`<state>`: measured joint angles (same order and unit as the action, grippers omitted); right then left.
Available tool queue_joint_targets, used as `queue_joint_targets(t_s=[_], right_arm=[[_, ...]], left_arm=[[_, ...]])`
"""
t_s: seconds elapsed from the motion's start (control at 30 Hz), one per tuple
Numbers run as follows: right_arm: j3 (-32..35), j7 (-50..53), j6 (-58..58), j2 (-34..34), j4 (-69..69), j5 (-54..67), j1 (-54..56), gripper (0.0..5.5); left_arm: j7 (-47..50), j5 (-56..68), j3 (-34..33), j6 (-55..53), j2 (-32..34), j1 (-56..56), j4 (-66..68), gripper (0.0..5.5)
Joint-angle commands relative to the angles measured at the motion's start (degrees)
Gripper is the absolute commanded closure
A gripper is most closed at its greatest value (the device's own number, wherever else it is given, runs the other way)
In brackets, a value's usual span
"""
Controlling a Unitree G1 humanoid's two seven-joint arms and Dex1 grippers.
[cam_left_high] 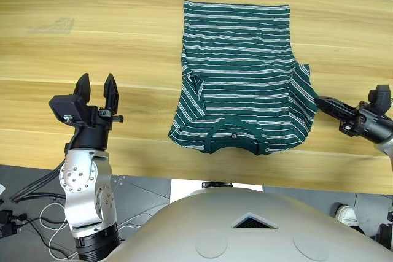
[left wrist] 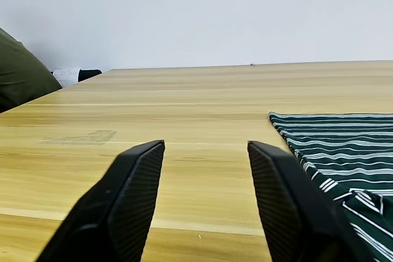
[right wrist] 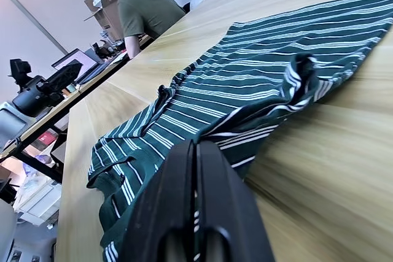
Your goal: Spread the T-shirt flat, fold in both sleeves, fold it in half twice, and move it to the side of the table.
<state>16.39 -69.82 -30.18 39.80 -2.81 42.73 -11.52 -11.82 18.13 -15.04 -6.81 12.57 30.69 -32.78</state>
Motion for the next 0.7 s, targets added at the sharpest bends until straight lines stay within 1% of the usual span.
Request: queue_joint_targets(t_s=[0.03,0.17,0.23,0.37,0.4,0.5,0.6,0.7], right_arm=[[-2.0,6.4,1.4,-1.9,3.8,-4.6,-0.7,5.47],[-5.0,16.5,2.1,-5.8,8.0,-9.8,0.6,5.47],[-5.5,15.8,0.9,-6.7,11.5,-7.3,1.1,5.47],[-2.8,13.8,-3.1,-7.2,13.5,0.4,2.2,5.47],[-3.7,14.1,-3.3,-7.2,14.1,0.1,2.1,5.47],[-8.2,15.4,-1.7,-6.7,15.3,-4.7,1.1,5.47],[-13.8,17.3,3.0,-5.2,17.1,-13.6,-0.3,5.47],[-16.1,19.1,4.8,-5.2,19.4,-17.7,-1.4,5.47]], left_arm=[[-0.1,-1.0,0.8,-0.5,-0.2,0.2,0.3,2.96],[-0.4,-1.6,1.9,-0.6,-0.3,0.2,0.8,2.96],[-0.3,-2.0,2.4,-0.5,-0.4,-0.1,1.4,2.96],[-0.2,-2.0,2.3,-0.2,-0.2,-0.7,2.4,2.96],[-0.2,-2.1,2.4,-0.1,-0.2,-0.8,2.6,2.96],[-0.2,-2.1,2.6,0.0,-0.2,-0.8,2.6,2.96],[-0.6,-2.1,2.7,-0.3,0.2,-0.8,1.9,2.96],[-1.1,-2.0,2.7,-0.4,0.4,-0.4,1.4,2.96]])
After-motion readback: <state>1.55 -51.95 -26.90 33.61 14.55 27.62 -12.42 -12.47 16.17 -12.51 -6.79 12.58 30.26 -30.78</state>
